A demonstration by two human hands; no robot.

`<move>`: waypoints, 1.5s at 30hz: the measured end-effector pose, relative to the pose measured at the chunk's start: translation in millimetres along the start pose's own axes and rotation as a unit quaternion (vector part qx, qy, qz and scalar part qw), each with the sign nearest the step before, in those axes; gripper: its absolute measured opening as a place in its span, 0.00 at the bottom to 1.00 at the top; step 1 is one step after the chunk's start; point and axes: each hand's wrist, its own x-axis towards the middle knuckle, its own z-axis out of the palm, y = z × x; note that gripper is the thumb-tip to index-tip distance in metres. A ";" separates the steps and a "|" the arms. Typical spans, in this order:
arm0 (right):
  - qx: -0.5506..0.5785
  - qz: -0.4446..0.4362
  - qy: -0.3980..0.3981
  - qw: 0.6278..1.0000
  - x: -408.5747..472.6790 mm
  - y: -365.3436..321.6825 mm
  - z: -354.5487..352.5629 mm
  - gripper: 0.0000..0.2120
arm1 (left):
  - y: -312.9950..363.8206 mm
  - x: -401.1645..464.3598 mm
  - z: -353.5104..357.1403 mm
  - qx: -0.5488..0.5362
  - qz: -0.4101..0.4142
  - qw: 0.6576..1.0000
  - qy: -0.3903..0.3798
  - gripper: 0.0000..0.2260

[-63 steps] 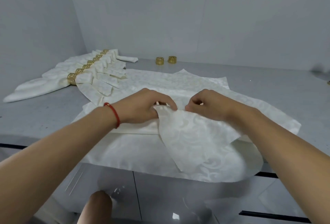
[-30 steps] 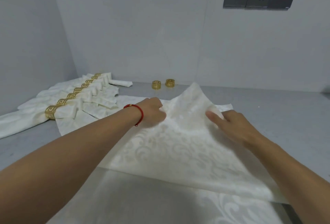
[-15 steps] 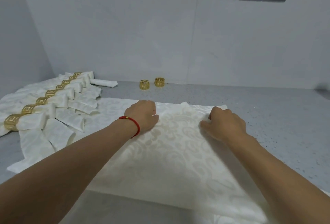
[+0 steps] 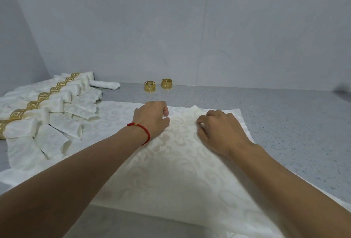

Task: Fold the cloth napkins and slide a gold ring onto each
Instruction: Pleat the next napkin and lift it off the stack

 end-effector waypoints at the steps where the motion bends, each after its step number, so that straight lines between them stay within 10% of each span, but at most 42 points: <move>1: -0.002 0.005 -0.004 1.000 0.2 0.6 1.2 0.12 | 3.7 -0.3 1.8 0.001 0.015 1.000 0.016 0.02; 8: 0.089 0.065 -0.012 0.994 18.4 3.5 -13.3 0.12 | 35.3 0.0 28.0 -0.013 0.199 0.980 -0.012 0.12; 17: 0.159 0.139 -0.015 0.977 73.8 13.2 17.1 0.07 | 27.8 1.4 39.8 -0.069 0.189 0.979 0.018 0.09; 24: 0.124 0.028 0.102 0.987 53.0 10.6 18.8 0.04 | 18.7 3.0 38.8 -0.218 0.119 0.969 0.005 0.22; 45: 0.144 -0.018 0.069 0.987 46.0 21.5 22.1 0.06 | 44.8 39.2 27.1 -0.131 0.034 0.990 -0.028 0.07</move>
